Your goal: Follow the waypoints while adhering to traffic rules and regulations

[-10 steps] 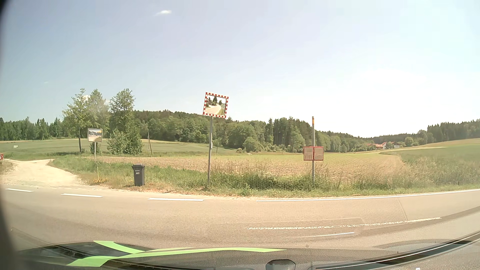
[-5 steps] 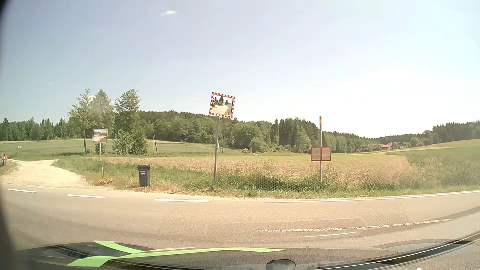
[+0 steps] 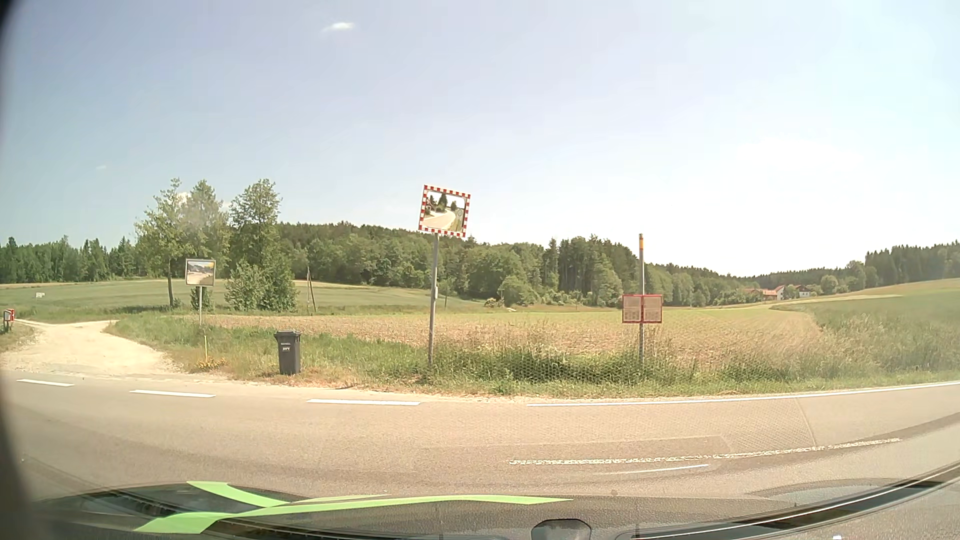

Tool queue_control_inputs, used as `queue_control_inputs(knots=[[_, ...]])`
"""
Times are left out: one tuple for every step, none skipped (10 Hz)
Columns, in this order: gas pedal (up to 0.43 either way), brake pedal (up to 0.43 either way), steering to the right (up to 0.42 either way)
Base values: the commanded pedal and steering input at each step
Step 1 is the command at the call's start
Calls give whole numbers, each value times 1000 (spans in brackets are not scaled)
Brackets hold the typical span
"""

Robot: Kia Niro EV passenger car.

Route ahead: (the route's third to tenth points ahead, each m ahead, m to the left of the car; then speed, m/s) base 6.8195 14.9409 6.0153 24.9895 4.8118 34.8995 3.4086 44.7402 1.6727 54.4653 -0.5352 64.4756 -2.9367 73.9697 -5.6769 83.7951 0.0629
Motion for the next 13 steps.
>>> queue_control_inputs(knots=[[0, 165, -638], [0, 165, -639], [0, 159, -639], [0, 152, -639], [0, 104, -639], [0, 67, -639], [0, 18, -639], [0, 0, -640], [0, 0, -640], [0, 0, -640], [0, 0, -640], [0, 0, -640], [20, 0, -640]])
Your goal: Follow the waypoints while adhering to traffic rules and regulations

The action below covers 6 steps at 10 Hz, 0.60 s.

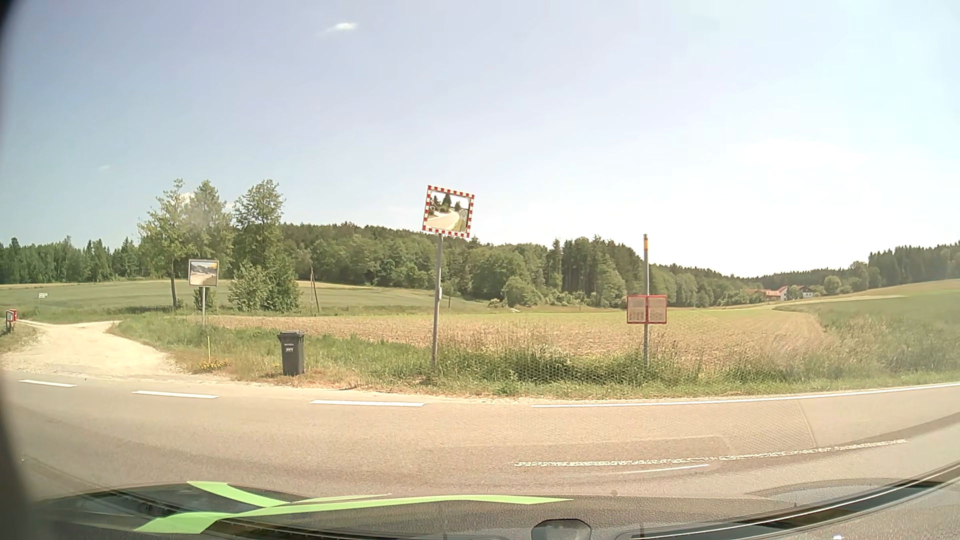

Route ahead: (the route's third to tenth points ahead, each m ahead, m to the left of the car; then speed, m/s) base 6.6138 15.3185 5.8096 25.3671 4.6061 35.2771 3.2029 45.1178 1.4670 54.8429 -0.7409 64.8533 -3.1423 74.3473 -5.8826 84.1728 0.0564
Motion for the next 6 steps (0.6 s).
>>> queue_control_inputs(knots=[[98, 0, -640], [157, 0, -640], [228, 0, -640], [260, 0, -640], [331, 0, -640], [398, 0, -640]])
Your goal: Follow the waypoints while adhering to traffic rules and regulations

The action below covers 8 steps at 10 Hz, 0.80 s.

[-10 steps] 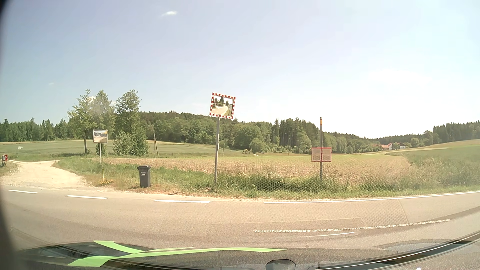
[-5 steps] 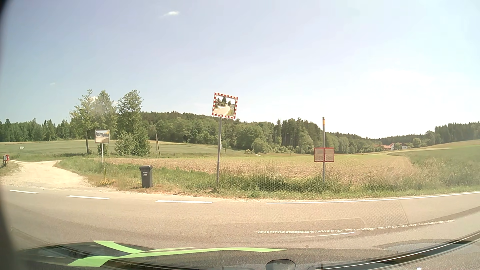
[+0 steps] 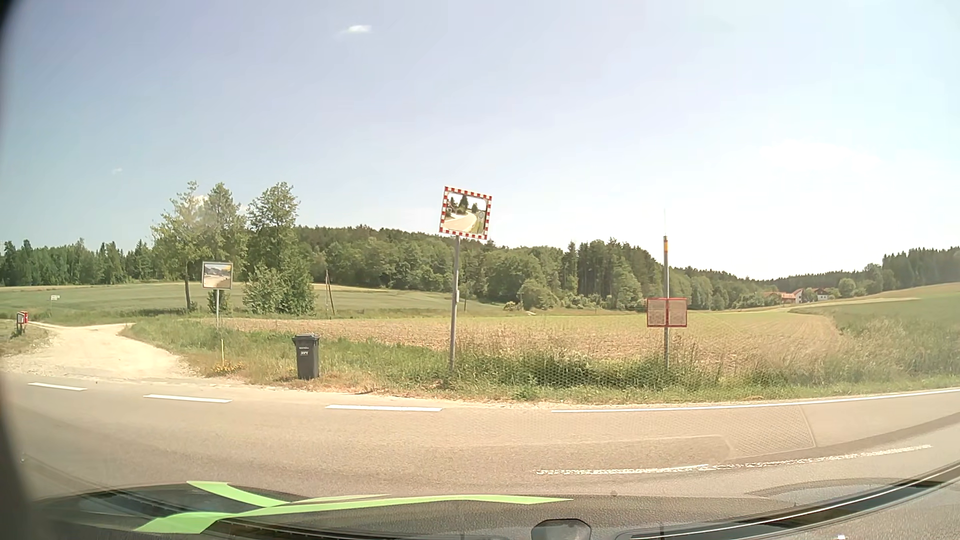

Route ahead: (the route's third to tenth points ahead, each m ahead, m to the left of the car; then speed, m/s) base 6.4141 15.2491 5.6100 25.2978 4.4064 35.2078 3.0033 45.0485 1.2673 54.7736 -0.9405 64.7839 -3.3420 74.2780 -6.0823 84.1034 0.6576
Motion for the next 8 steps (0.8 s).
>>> queue_control_inputs(knots=[[421, 0, -640], [461, 0, -639], [480, 0, -639], [480, 0, -639], [488, 0, -639], [488, 0, -639], [488, 0, -639], [500, 0, -639]])
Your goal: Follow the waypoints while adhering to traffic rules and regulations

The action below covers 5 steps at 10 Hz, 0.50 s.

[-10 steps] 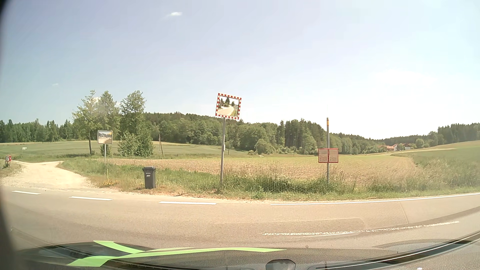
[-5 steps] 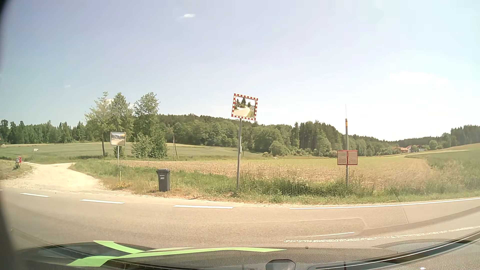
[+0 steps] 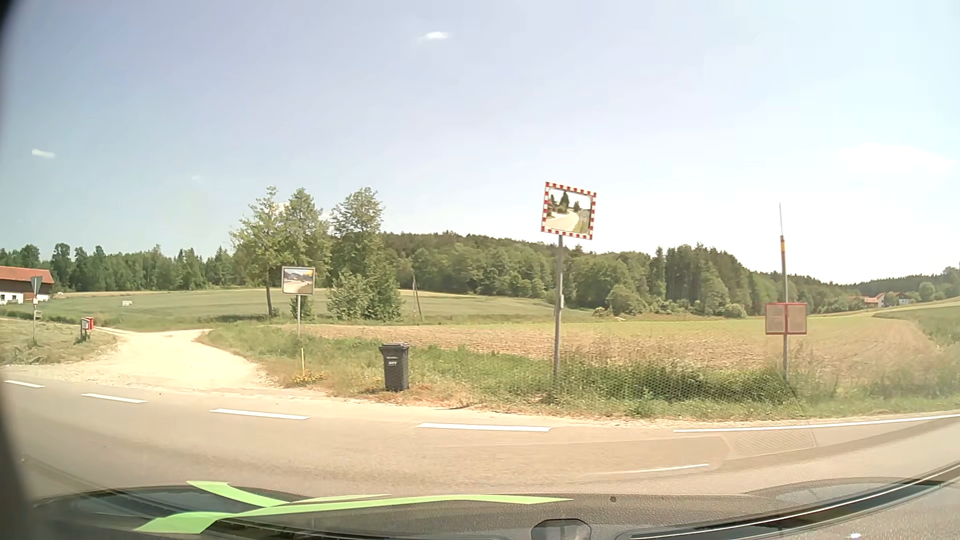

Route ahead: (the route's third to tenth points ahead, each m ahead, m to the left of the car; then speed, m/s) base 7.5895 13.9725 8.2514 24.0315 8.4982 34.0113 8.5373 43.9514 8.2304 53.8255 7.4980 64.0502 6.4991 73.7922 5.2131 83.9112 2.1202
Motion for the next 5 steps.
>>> queue_control_inputs(knots=[[512, 0, -639], [512, 0, -639], [500, 0, -639], [480, 0, -637], [461, 0, -635]])
